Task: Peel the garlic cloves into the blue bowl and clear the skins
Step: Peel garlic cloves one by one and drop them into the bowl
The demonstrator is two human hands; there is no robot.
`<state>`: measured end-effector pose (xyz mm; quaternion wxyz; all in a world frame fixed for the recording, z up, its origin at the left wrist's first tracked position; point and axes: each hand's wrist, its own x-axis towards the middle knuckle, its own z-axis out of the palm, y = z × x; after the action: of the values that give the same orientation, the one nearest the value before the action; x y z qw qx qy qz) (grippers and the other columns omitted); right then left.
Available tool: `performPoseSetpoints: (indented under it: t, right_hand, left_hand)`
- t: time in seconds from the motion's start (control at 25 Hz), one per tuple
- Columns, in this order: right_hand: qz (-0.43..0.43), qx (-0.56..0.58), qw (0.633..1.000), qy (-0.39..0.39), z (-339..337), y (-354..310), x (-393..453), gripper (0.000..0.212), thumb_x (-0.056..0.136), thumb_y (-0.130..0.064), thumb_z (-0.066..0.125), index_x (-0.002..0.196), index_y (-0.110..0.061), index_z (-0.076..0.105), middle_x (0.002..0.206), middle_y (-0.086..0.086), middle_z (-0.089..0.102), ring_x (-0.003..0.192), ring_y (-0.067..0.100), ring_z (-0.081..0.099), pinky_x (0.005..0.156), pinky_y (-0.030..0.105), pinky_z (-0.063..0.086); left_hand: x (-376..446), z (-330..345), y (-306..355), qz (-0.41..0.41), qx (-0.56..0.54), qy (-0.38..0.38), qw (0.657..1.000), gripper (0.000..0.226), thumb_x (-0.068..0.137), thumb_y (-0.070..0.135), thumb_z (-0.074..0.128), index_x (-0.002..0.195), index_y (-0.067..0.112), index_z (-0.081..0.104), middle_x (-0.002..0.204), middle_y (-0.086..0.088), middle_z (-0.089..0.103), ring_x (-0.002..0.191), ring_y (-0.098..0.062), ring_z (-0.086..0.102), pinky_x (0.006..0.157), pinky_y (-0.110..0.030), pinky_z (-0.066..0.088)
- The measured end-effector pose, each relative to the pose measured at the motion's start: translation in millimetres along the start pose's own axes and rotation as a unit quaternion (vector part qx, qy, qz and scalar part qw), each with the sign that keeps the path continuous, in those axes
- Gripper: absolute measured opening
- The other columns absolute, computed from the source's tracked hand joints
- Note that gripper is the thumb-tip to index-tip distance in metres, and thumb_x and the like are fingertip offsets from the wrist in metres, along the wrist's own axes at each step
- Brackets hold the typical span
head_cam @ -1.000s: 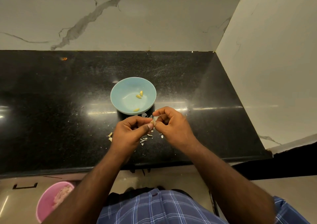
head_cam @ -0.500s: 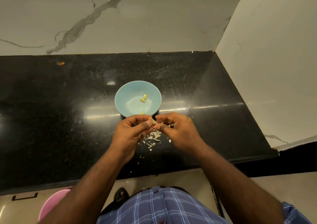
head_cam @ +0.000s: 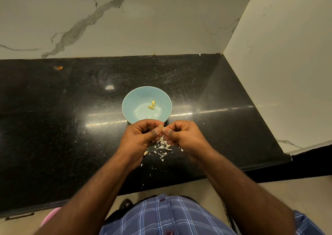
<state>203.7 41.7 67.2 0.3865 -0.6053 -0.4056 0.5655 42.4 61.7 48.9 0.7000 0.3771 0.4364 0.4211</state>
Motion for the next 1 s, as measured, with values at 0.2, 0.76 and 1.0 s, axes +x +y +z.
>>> performPoseSetpoints:
  t: [0.2,0.76,1.0]
  right_hand:
    - [0.075,0.062,0.995,-0.021,2,-1,-4,0.022,0.097,-0.008,0.064,0.076,-0.009,0.067,0.064,0.002,0.066,0.056,0.01,0.055,0.058,0.026,0.046]
    - [0.008,-0.028,0.998,0.052,6,12,-5,0.022,0.095,-0.007,0.066,0.074,-0.015,0.066,0.06,-0.003,0.063,0.059,0.011,0.055,0.059,0.028,0.047]
    - [0.119,0.137,0.983,-0.018,3,7,-9,0.019,0.1,-0.007,0.057,0.085,-0.007,0.068,0.067,0.004,0.065,0.056,0.01,0.056,0.054,0.022,0.046]
  left_hand:
    - [-1,-2,-3,0.012,0.03,0.0,0.999,0.016,0.08,0.011,0.074,0.094,0.005,0.074,0.083,-0.012,0.074,0.073,-0.019,0.064,0.066,-0.023,0.055]
    - [-11,1,-17,0.03,0.05,0.045,0.997,0.01,0.091,0.003,0.068,0.095,0.01,0.075,0.085,-0.008,0.077,0.078,-0.016,0.07,0.07,-0.022,0.057]
    - [-12,-2,-18,0.078,0.088,0.037,0.992,0.011,0.09,0.01,0.07,0.099,0.013,0.075,0.094,-0.014,0.076,0.089,-0.027,0.071,0.08,-0.033,0.059]
